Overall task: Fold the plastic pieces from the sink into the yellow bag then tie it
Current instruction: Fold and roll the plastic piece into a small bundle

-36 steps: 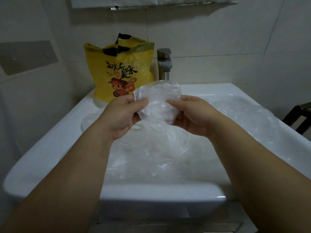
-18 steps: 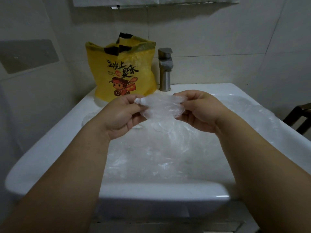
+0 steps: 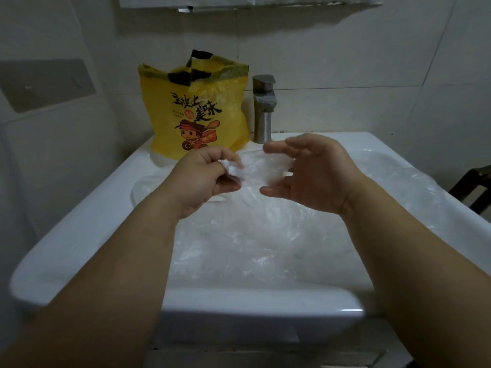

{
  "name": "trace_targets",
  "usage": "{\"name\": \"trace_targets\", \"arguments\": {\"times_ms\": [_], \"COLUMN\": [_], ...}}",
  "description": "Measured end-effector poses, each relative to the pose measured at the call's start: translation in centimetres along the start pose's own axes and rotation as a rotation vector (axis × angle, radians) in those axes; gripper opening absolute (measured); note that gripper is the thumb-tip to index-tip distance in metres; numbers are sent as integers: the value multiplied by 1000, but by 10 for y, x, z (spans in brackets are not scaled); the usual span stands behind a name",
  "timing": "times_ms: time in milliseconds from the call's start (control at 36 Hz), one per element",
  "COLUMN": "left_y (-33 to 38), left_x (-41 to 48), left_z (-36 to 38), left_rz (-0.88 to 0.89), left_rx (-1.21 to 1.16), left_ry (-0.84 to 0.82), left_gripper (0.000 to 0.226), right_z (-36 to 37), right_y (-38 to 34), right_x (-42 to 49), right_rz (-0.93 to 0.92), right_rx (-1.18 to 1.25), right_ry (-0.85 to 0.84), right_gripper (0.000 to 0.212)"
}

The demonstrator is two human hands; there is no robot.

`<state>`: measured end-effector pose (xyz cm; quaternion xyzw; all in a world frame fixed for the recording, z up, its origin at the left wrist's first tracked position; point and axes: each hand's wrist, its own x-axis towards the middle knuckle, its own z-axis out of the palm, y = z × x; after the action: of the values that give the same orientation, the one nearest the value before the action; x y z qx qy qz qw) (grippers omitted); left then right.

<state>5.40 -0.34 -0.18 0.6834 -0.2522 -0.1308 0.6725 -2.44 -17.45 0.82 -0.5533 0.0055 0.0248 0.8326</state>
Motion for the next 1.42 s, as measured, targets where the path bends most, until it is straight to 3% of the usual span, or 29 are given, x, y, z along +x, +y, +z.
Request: {"name": "trace_targets", "arguments": {"times_ms": [167, 278, 361, 417, 556, 778, 1000, 1194, 1278, 1417], "left_y": [4, 2, -2, -5, -7, -11, -10, -16, -17, -14], "left_x": [-1, 1, 4, 3, 2, 5, 4, 6, 4, 3], "left_z": [1, 1, 1, 1, 1, -4, -2, -1, -2, -4], "left_rz": [-24, -65, -2, 41, 82, 115, 156, 294, 367, 313], "left_rx": [-109, -121, 92, 162, 213, 204, 254, 516, 619, 580], "left_ry": [-12, 10, 114, 97, 65, 47, 121, 166, 162, 95], "left_gripper": [37, 57, 33, 19, 19, 32, 32, 29, 15, 6], "right_z": [0, -1, 1, 2, 3, 1, -2, -9, -13, -16], "right_y": [4, 5, 7, 6, 6, 5, 11, 18, 18, 15], "right_x": [6, 5, 5, 5, 4, 3, 6, 11, 12, 13], "right_rz": [7, -64, -91, -108, -102, -123, -277, -386, -434, -461], "right_rx": [-137, -235, -258, -264, -275, -417, -854, -1145, -1224, -1335], "right_ry": [199, 200, 196, 212, 215, 217, 316, 361, 377, 372], "right_gripper": [23, 19, 15, 10, 5, 48, 63, 53, 42, 20]}}
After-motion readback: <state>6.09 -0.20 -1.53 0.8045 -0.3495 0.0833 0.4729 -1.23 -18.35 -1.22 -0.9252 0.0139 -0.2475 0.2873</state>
